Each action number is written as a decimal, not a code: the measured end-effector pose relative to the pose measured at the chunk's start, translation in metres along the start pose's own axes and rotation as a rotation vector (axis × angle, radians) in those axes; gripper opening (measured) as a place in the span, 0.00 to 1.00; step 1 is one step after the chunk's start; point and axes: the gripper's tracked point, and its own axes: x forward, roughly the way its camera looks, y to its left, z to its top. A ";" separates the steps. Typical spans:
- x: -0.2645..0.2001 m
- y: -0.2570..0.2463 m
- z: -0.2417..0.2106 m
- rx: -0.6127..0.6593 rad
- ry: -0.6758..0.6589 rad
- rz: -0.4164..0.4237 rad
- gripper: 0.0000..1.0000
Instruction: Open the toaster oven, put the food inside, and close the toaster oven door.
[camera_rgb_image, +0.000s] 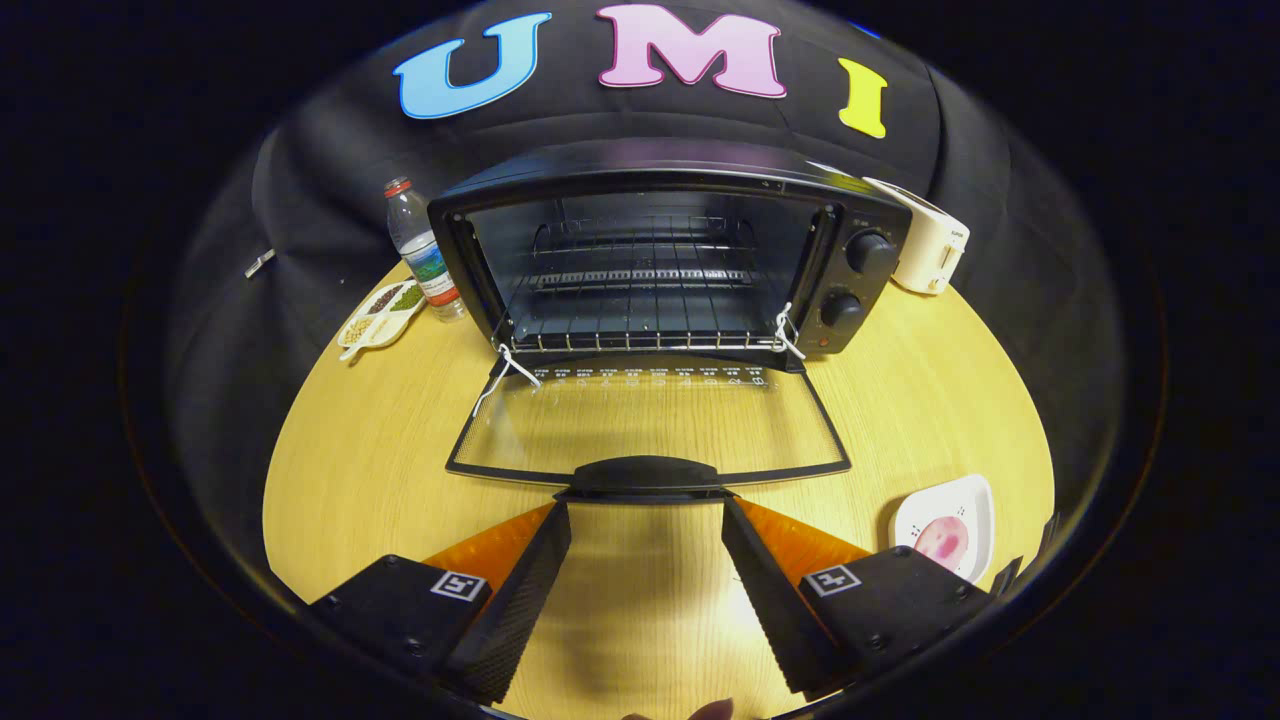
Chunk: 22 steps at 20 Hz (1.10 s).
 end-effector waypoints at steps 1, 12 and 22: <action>-0.004 -0.002 0.000 0.005 -0.004 0.009 0.99; -0.080 -0.079 0.010 0.019 0.059 0.124 0.99; -0.080 -0.243 -0.013 0.139 0.294 0.063 0.99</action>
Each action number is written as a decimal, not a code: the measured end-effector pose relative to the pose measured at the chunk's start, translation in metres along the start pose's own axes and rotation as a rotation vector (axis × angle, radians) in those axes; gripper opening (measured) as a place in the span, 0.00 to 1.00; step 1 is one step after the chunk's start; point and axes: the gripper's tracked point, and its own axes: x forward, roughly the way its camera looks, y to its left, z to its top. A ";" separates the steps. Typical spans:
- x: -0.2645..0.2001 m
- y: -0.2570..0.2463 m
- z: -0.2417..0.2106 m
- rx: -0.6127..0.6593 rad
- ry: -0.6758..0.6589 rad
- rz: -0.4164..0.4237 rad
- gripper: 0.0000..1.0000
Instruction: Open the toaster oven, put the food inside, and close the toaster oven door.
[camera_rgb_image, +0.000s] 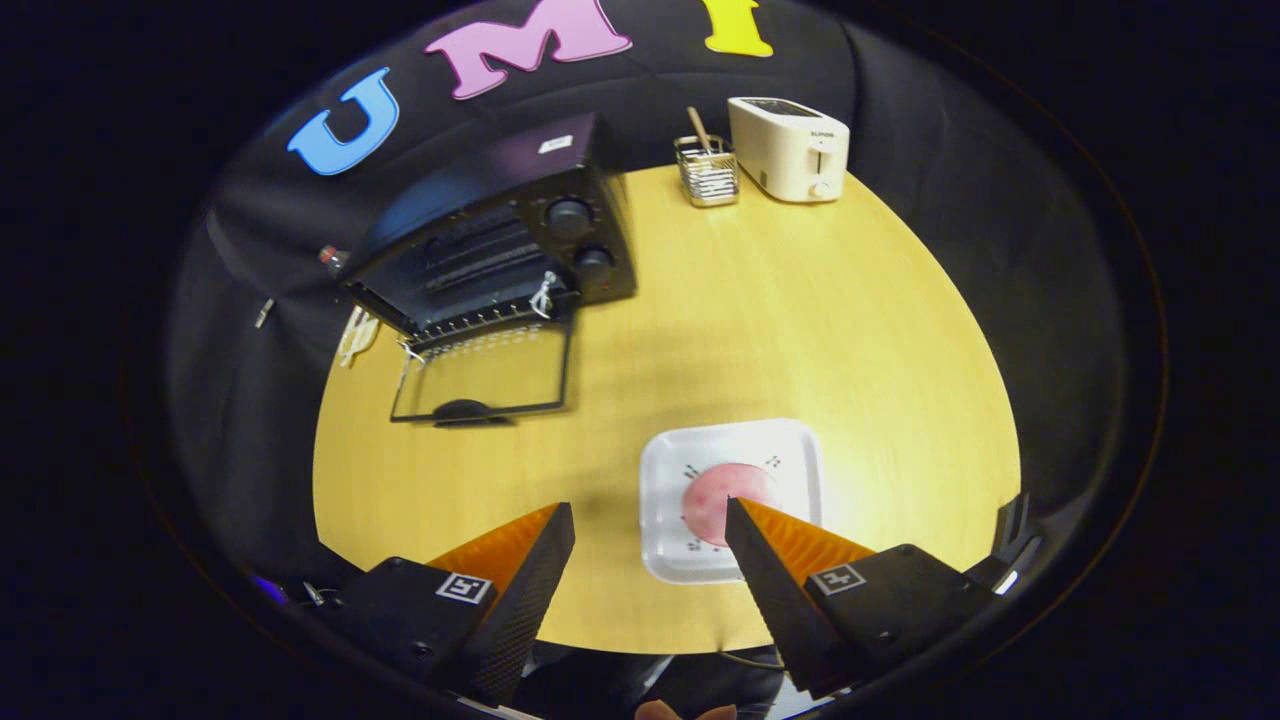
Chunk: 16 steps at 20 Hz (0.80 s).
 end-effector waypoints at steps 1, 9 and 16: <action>0.005 -0.020 -0.003 -0.018 0.037 -0.022 0.99; 0.066 -0.118 -0.031 0.023 0.248 -0.092 0.99; 0.092 -0.123 -0.039 0.004 0.314 -0.085 0.31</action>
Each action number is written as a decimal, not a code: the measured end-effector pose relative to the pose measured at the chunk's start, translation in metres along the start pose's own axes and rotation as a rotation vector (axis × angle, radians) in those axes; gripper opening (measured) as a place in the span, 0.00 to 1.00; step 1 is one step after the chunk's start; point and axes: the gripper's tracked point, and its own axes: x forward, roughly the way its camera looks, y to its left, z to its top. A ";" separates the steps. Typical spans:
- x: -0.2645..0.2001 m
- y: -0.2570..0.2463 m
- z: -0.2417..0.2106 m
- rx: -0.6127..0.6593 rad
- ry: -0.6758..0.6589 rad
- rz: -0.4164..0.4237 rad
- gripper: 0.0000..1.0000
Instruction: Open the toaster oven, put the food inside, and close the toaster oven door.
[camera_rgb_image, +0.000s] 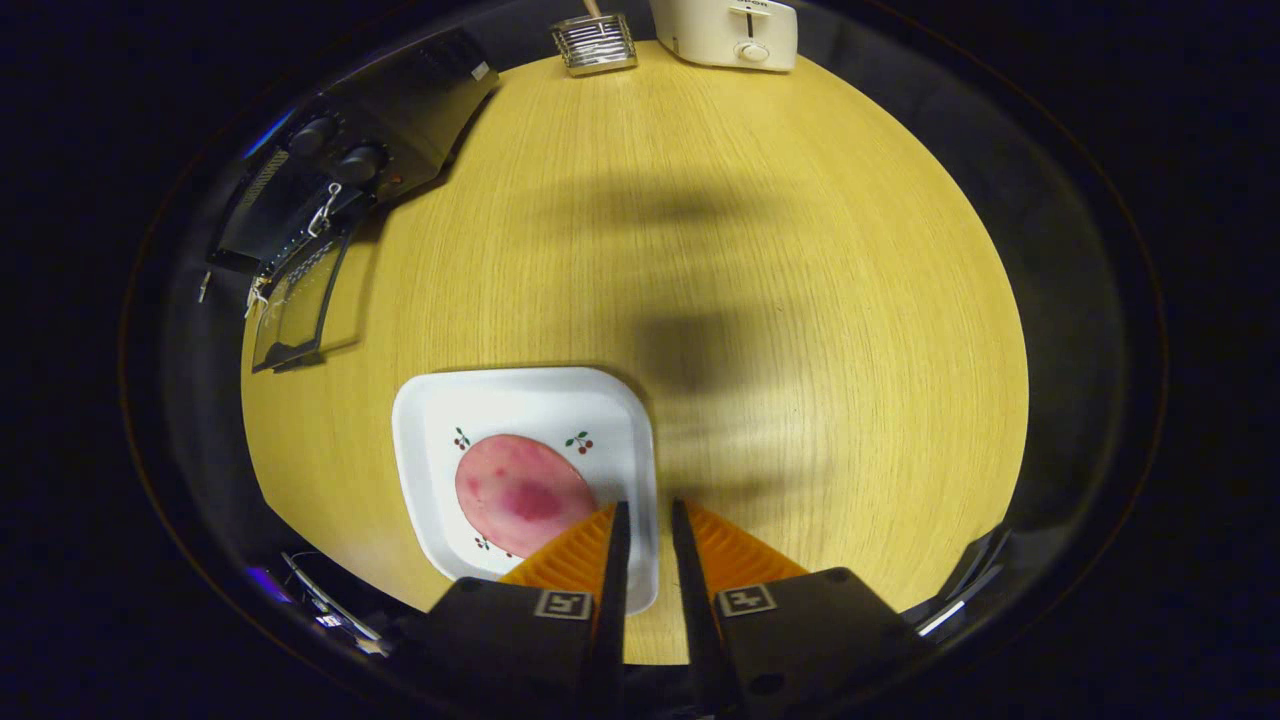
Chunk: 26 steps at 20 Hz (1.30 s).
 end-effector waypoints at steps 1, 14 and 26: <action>-0.002 0.001 0.000 0.002 0.005 0.013 0.26; -0.006 0.009 -0.005 0.123 -0.009 0.285 0.07; -0.048 0.085 -0.028 0.503 -0.077 0.617 0.08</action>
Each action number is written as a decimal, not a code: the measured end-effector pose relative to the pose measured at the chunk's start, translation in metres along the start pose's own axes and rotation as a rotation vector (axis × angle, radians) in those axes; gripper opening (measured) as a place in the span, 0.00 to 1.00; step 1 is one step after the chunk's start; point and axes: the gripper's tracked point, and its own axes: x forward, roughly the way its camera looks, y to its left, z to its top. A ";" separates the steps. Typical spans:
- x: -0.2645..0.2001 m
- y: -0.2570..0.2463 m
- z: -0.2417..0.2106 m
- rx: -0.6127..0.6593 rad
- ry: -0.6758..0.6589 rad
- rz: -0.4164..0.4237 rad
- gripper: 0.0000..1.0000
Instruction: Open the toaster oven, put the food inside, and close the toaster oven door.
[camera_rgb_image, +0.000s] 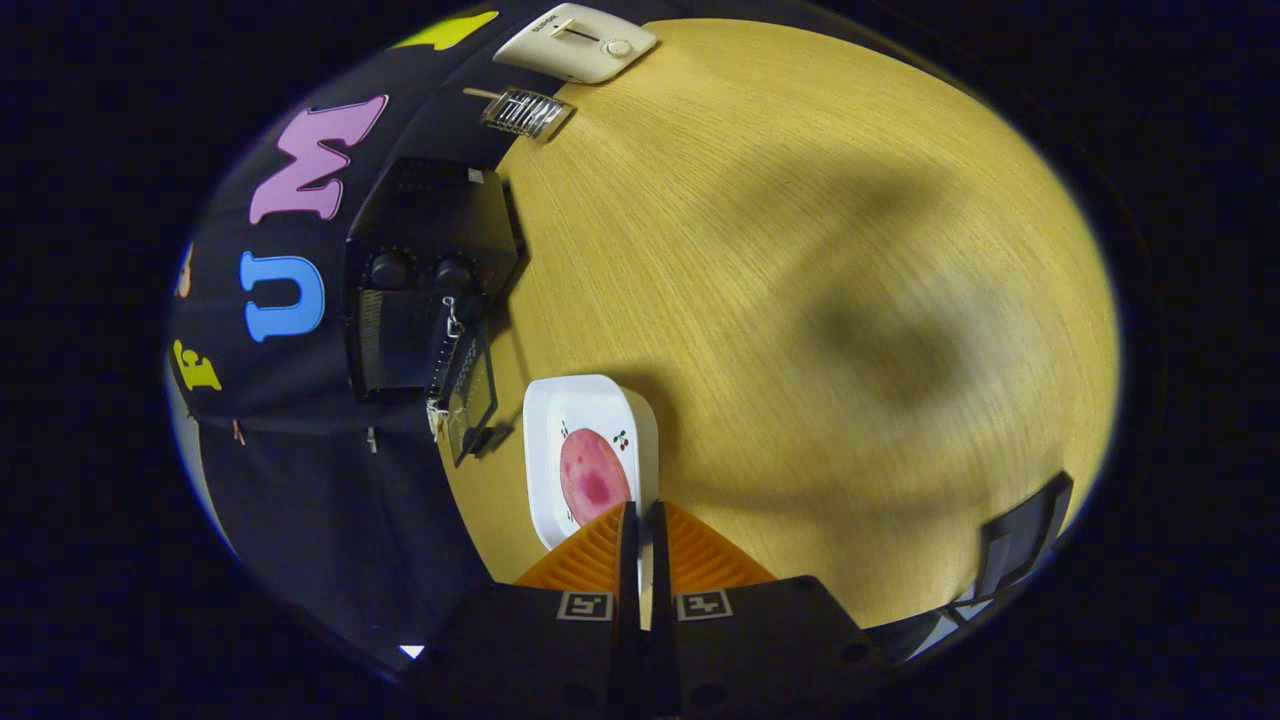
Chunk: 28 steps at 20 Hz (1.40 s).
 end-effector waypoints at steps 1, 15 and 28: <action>0.000 0.009 -0.006 0.018 -0.010 0.024 0.08; 0.073 0.179 -0.029 0.267 -0.240 0.146 0.08; 0.174 0.258 0.053 0.529 -0.510 0.132 0.08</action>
